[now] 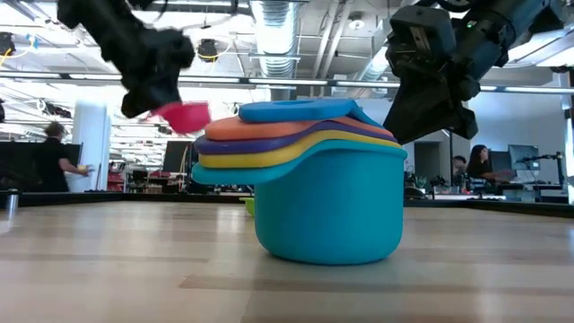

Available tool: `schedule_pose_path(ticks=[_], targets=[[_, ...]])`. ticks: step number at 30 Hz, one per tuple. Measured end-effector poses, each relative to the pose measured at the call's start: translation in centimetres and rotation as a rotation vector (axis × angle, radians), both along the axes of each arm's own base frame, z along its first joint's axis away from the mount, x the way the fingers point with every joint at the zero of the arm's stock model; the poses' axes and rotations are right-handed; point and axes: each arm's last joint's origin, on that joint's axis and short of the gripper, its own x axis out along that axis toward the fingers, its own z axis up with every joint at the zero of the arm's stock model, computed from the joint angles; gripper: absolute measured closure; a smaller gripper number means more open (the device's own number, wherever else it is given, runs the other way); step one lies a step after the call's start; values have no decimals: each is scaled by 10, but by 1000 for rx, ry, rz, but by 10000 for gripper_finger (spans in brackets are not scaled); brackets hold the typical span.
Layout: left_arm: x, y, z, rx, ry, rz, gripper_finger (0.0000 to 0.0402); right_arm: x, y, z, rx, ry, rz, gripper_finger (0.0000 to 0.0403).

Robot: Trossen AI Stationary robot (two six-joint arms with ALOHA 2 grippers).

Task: Nest measuring cups in basket
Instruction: Stack the red measuring cup on top of the blue measuring cup

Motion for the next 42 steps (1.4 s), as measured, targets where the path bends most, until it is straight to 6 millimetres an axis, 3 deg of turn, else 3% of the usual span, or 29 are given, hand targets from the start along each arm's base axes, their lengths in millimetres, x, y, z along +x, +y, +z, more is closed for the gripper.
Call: schedule_pose_path(ticks=[6,11,17,24,31,36,42], targets=[[27,-53,3,-51,-171,-82,399,0,0,0,16,-5,-19,288],[56,-84,11,-29,-141,-118,399,0,0,0,20,-8,-22,288],[105,-121,17,-15,-70,-182,399,0,0,0,25,-1,-16,288],[146,-161,12,-46,-4,-260,394,-4,8,-2,24,21,18,288],[164,-176,-1,-80,35,-230,392,-7,17,-2,34,23,39,288],[165,-177,-20,-110,111,-178,392,-9,20,-2,41,26,47,288],[165,-179,-22,-126,120,-182,392,-8,21,-2,49,21,43,288]])
